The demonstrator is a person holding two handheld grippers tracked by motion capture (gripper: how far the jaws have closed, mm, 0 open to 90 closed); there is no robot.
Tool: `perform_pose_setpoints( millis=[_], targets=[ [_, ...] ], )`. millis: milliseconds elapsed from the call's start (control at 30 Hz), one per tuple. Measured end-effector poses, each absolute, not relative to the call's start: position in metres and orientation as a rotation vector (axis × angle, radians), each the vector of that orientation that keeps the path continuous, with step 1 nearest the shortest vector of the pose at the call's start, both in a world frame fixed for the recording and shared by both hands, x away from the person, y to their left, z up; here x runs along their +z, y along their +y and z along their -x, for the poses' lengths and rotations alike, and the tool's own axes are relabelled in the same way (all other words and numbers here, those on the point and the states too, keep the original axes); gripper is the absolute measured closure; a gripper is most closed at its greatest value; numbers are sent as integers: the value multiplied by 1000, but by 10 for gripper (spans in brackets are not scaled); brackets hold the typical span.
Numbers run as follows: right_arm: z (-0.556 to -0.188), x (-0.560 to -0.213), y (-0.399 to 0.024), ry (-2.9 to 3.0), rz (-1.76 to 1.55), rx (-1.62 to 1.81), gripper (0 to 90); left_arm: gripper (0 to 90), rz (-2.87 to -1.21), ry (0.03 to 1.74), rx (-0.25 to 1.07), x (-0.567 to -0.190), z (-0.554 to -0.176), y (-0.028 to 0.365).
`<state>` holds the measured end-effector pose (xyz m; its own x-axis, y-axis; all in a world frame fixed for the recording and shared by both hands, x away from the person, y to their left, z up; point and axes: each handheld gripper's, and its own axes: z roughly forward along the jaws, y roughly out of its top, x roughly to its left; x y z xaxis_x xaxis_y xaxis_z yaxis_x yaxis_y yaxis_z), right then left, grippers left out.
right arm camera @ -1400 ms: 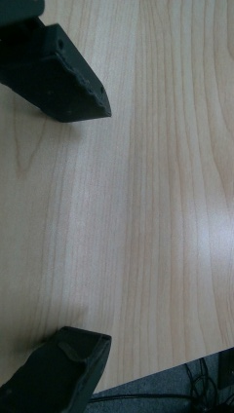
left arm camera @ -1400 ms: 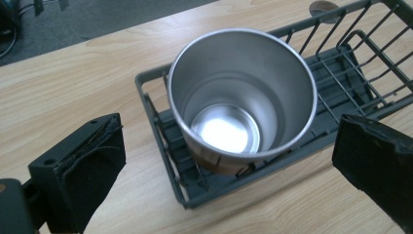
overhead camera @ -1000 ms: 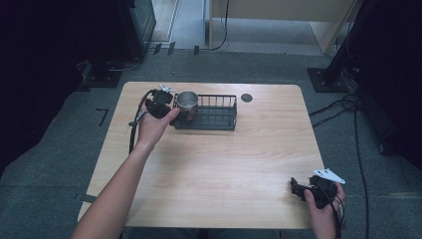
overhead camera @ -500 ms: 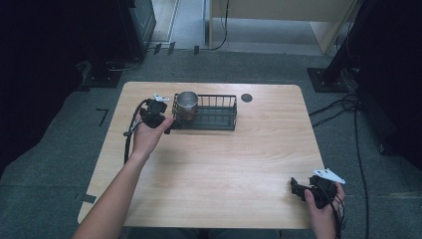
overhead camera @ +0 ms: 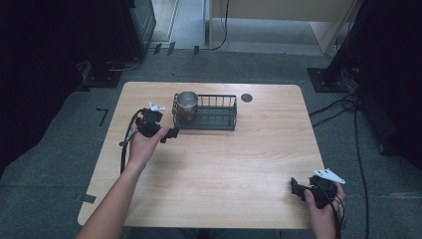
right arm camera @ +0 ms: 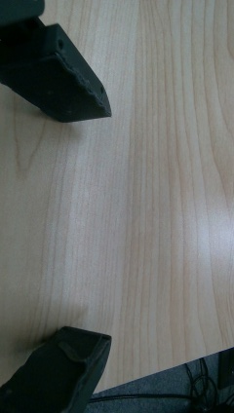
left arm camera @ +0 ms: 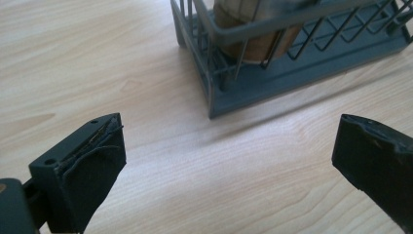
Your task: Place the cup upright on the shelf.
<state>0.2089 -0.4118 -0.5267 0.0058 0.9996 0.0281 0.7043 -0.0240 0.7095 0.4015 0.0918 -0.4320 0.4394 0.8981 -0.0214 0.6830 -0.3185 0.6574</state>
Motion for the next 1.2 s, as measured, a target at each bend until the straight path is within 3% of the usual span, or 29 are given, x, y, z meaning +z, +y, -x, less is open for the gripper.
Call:
perform_pose_setpoints(
  millis=[1200],
  targets=[
    [-209, -527, -412, 1749, -1780, 758, 0, 0, -1983, 1501, 442, -487, -331, 169]
  ],
)
